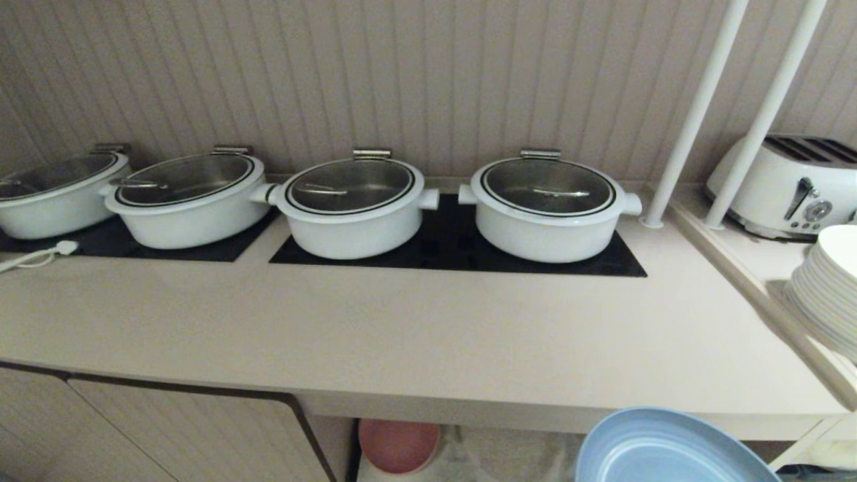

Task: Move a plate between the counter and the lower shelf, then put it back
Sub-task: Put the plate

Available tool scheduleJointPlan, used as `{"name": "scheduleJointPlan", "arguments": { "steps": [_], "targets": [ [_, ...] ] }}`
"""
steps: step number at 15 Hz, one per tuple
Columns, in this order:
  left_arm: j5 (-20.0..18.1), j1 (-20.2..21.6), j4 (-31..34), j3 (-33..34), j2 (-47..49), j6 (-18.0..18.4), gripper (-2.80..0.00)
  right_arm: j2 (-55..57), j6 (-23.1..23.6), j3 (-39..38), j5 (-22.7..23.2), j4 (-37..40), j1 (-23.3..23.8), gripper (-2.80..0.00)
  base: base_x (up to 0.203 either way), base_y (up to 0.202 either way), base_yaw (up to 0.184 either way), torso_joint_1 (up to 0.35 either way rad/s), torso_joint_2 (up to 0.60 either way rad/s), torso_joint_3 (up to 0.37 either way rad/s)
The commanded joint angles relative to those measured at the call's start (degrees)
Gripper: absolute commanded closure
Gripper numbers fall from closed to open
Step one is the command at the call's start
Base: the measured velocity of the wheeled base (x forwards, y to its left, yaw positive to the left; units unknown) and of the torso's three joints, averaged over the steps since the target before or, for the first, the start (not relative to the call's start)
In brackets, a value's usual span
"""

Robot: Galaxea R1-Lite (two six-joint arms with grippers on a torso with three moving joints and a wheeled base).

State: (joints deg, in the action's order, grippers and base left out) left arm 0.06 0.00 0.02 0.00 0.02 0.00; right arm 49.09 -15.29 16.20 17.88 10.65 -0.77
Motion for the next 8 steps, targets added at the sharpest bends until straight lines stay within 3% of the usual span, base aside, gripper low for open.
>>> {"name": "scheduleJointPlan", "arguments": {
  "steps": [1,8],
  "targets": [
    [0.03,0.0,-0.02,0.0,-0.02,-0.08,0.0,0.04,-0.09,0.06,0.13,0.07,-0.02,0.0,0.0,0.0,0.0,0.0,0.0,0.0],
    [0.03,0.0,-0.02,0.0,-0.02,-0.09,0.0,0.04,-0.18,-0.05,0.13,0.07,-0.02,0.0,0.0,0.0,0.0,0.0,0.0,0.0]
  ]
}}
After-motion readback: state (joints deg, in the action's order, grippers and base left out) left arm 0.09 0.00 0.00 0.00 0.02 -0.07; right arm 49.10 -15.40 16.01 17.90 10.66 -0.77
